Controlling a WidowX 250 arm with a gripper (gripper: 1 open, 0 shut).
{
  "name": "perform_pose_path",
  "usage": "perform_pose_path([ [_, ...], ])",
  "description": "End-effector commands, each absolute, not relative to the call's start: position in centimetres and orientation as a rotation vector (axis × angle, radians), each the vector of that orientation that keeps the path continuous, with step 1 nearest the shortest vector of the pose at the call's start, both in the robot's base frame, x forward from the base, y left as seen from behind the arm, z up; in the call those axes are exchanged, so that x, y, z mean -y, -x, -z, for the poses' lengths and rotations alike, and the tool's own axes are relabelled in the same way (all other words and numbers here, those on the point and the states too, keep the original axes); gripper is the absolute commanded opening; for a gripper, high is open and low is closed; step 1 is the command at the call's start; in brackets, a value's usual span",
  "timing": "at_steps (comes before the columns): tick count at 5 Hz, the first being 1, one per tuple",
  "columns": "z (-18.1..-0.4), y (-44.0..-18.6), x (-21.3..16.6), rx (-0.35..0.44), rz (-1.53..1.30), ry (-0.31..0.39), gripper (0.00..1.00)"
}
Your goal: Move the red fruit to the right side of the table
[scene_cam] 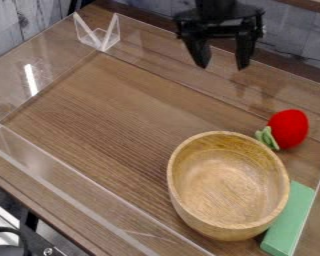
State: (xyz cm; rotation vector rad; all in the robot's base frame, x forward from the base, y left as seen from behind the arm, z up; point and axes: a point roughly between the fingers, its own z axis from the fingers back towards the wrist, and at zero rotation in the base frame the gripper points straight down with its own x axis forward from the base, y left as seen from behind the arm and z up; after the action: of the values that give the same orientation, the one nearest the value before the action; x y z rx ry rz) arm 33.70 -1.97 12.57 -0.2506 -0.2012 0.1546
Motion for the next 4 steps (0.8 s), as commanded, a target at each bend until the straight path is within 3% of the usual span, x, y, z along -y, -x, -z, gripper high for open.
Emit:
perform_pose_path([
  [1, -14.4, -34.5, 1.9, 0.253, -0.093, 0.257, 1.00],
  [3, -15.4, -34.5, 3.5, 0.237, -0.101, 0.254, 1.00],
  [4, -15.8, -33.3, 4.1, 0.229, -0.048, 0.262, 1.00],
])
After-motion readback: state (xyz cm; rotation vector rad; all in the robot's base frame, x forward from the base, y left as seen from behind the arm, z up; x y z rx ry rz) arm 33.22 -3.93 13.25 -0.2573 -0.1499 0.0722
